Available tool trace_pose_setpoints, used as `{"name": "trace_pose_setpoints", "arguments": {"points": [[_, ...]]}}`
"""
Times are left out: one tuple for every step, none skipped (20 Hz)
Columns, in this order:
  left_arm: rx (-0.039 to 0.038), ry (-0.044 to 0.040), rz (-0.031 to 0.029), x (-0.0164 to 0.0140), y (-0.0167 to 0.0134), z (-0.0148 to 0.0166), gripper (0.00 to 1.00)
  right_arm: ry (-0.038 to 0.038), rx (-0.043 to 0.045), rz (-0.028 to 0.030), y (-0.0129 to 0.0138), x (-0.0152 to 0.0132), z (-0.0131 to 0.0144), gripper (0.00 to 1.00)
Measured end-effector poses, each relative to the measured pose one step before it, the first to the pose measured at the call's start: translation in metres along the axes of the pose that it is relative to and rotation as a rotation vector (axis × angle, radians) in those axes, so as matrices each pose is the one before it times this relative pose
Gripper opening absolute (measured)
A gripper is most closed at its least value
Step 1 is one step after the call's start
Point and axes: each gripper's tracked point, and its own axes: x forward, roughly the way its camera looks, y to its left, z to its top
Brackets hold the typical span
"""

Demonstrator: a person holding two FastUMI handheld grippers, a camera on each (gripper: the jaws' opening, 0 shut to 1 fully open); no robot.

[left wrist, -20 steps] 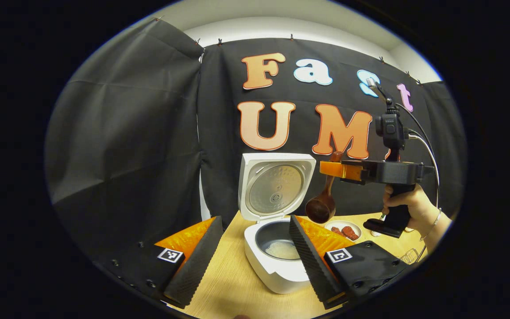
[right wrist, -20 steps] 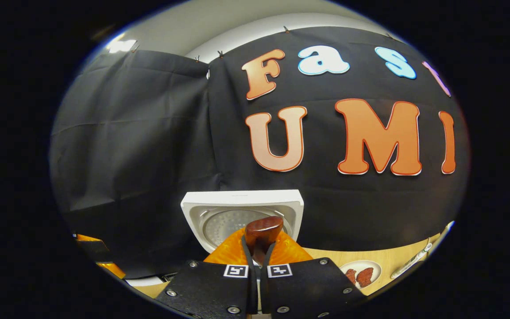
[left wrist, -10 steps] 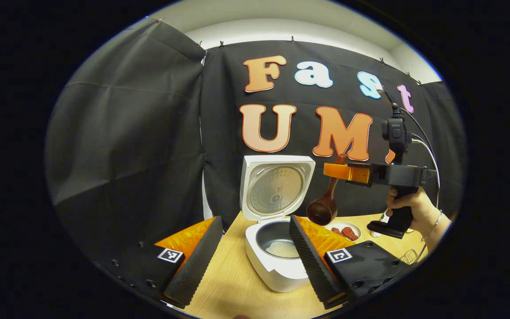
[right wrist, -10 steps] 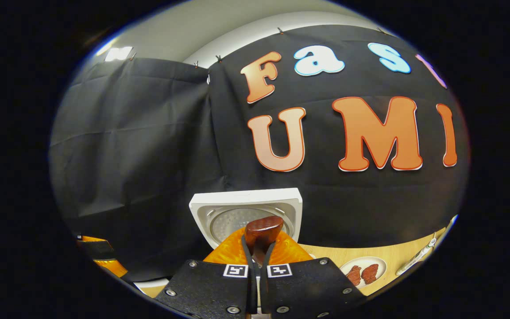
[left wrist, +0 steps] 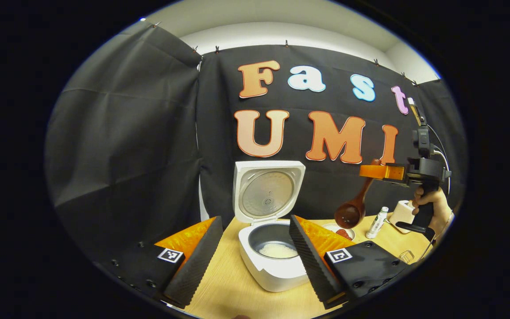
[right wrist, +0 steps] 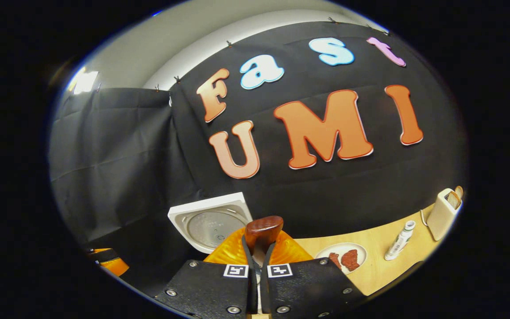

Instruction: Close the left gripper, press the button to open the rice cooker; take a wooden spoon from the chopstick holder with the right hand, scoop a spoonful of rice and pour it into the rice cooker, then put the wooden spoon back into the chopstick holder.

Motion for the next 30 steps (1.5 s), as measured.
{"name": "trace_pose_setpoints", "arguments": {"points": [[-0.00075,0.00107,-0.00993,0.00055,-0.00593,-0.00058,1.0,-0.0025,0.00422,-0.02827,-0.01393,-0.00912,0.00092,0.02],[-0.00096,-0.00163,-0.00962,-0.00162,-0.00449,0.00046,1.0,-0.0032,0.00468,-0.02276,-0.01359,-0.01021,0.00104,0.02],[-0.00026,-0.00395,-0.00919,-0.00147,-0.00498,0.00067,1.0,-0.00411,0.00798,-0.02046,-0.0113,-0.00983,0.00111,0.02],[0.00033,-0.00321,-0.00749,0.00018,-0.00365,0.00216,1.0,-0.00604,0.00757,-0.02002,-0.01238,-0.00987,0.00033,0.01],[-0.00051,-0.00228,-0.00721,-0.00066,-0.00436,0.00016,1.0,-0.0026,0.00546,-0.02315,-0.01399,-0.01033,0.00076,0.01],[-0.00007,-0.00111,-0.00687,-0.00074,-0.00393,0.00027,1.0,0.00029,0.00283,-0.02589,-0.01416,-0.00926,-0.00071,0.01],[-0.00001,-0.00201,-0.00774,0.00077,-0.00443,0.00076,1.0,-0.00053,0.00205,-0.02658,-0.01486,-0.00937,-0.00228,0.01],[-0.00022,-0.00235,-0.00613,-0.00072,-0.00361,0.00031,1.0,0.00016,0.00279,-0.02772,-0.01148,-0.00588,-0.003,0.01],[-0.00021,-0.00138,-0.00614,-0.0006,-0.00364,0.00051,1.0,0.0039,0.00763,-0.02689,-0.01608,-0.00796,-0.00197,0.02],[0.00088,-0.002,-0.00564,-0.00015,-0.00304,0.00061,1.0,0.00503,0.01201,-0.02168,-0.01578,-0.00631,-0.00246,0.02],[0.00336,0.00011,-0.00481,0.00129,-0.00355,0.00037,1.0,0.00491,0.01325,-0.02008,-0.01421,-0.00613,-0.00384,0.01],[0.00574,0.00134,-0.00541,0.00023,-0.00394,-0.00065,1.0,0.00322,0.0085,-0.02289,-0.01516,-0.00748,-0.00287,0.01],[0.0067,0.00215,-0.00513,0.00066,-0.00382,-0.0011,1.0,0.00204,0.00125,-0.02263,-0.01439,-0.00557,-0.00186,0.01],[0.00548,0.00286,-0.00443,0.0005,-0.00384,-0.00053,1.0,0.00301,-0.00078,-0.02193,-0.01285,-0.0053,-0.0032,0.01],[0.00198,0.00193,-0.00494,-0.00064,-0.00407,-0.00117,1.0,0.00515,0.00078,-0.02661,-0.01599,-0.00634,-0.00382,0.01],[0.00192,0.00497,-0.00502,0.00028,-0.00404,-0.00137,1.0,0.00401,0.00533,-0.02103,-0.01413,-0.00562,-0.00307,0.02],[0.00237,0.00563,-0.00543,-0.0004,-0.00472,-0.00299,1.0,0.00071,0.00986,-0.01806,-0.01217,-0.00491,-0.00361,0.01],[0.00238,0.00256,-0.00537,0.00109,-0.00406,-0.00024,1.0,0.00149,0.01291,-0.01751,-0.01198,-0.00499,-0.00205,0.01],[0.00308,0.0011,-0.00639,0.00009,-0.00474,-0.00011,1.0,0.00522,0.01215,-0.01606,-0.01038,-0.00343,-0.0033,0.01],[0.00303,-0.00025,-0.00254,0.00051,-0.00327,0.00056,1.0,0.00543,0.01133,-0.01498,-0.00994,-0.00264,-0.00512,0.02],[0.00162,-0.00152,-0.00265,-0.00059,-0.00205,-0.00148,1.0,0.00722,0.00663,-0.01421,-0.00918,-0.00368,-0.00549,0.02],[-0.00232,-0.00461,-0.00214,0.00086,-0.0041,0.0019,1.0,0.00692,0.00432,-0.01211,-0.00841,-0.00263,-0.00488,0.02],[-0.00461,-0.0056,-0.00367,0.00046,-0.00349,0.00187,1.0,0.00571,0.00681,-0.01136,-0.00849,-0.00223,-0.00568,0.01],[-0.00258,-0.0048,-0.00162,-0.00024,-0.00376,0.00201,1.0,0.00629,0.00948,-0.00921,-0.00692,-0.00099,-0.00493,0.01],[0.00081,-0.00368,0.00006,0.00136,-0.0015,0.00114,1.0,0.00493,0.01268,-0.00805,-0.00741,-0.00087,-0.00487,0.01],[0.0031,-0.00232,0.00021,0.00026,-0.00217,0.00226,1.0,0.00588,0.01439,-0.00717,-0.00663,0.00052,-0.00529,0.02],[0.0049,-0.00058,0.00073,-0.00045,-0.00144,0.00034,1.0,0.00828,0.01089,-0.00633,-0.00603,-0.00022,-0.00753,0.02],[0.00476,0.00007,0.00156,-0.00085,-0.00073,0.00002,1.0,0.00747,0.00785,-0.00489,-0.00472,0.0012,-0.00641,0.02],[0.005,0.0032,0.00148,-0.00141,-0.00053,-0.00061,1.0,0.01005,0.00691,-0.00578,-0.00503,0.00254,-0.00751,0.02],[0.00439,0.00516,0.00112,-0.00107,-0.00037,-0.00085,1.0,0.01072,0.00474,-0.00332,-0.00452,0.00198,-0.00753,0.02]]}}
